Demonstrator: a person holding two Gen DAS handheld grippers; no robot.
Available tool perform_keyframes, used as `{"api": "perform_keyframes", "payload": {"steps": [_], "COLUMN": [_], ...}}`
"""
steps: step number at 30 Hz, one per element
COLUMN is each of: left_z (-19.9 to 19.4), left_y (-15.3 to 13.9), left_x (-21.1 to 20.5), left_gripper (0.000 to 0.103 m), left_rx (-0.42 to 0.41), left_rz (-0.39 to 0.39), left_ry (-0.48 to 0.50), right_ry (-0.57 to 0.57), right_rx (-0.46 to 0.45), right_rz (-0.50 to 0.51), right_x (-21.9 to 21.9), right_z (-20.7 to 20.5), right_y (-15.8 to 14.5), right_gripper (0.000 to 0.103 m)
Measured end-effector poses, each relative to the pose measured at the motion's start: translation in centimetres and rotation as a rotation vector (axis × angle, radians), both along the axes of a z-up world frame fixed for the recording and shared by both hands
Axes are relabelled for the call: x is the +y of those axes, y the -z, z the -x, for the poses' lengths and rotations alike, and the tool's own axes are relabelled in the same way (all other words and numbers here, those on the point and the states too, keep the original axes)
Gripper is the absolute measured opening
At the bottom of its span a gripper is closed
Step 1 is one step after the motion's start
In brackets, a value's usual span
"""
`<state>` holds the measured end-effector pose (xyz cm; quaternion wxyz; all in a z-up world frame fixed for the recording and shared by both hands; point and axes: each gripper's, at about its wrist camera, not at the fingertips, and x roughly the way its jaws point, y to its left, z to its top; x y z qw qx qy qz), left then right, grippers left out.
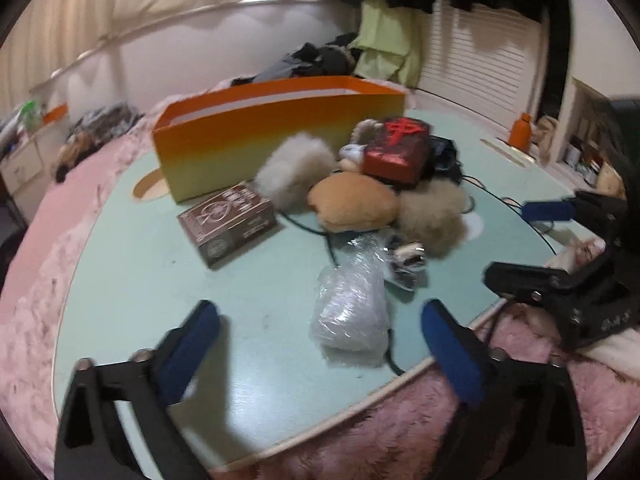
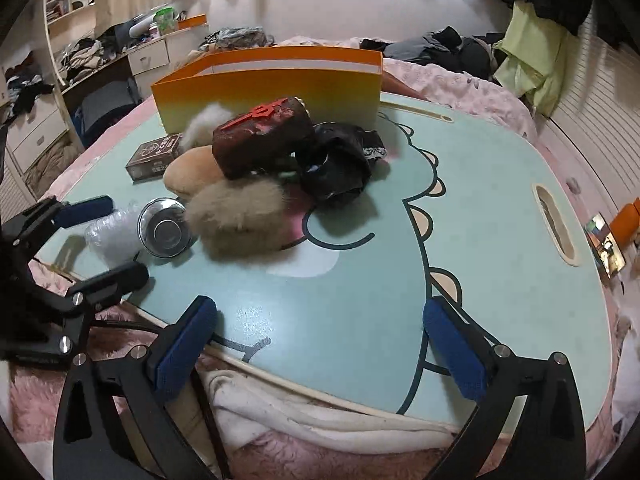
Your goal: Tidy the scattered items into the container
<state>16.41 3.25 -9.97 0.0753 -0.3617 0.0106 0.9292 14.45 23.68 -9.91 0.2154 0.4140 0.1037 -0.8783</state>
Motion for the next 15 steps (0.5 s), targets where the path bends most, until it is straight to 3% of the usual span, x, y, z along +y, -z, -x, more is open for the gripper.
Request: {"api": "perform_keyframes", "payload": {"steps": [15], "left_z": [0.44], "left_y": [0.15], "left_x": [-0.3], "left_gripper": [0.103], "left_rx": [0.002], "left_rz": [0.005], "left_ry": [-0.013], "right_ry": [-0.001], "right_rx": [-0.001], "right_rz": [-0.004], "right_x": [-0.27], "right_z": [0.0], "right_y": [-0.34], "right_gripper": [0.103]}}
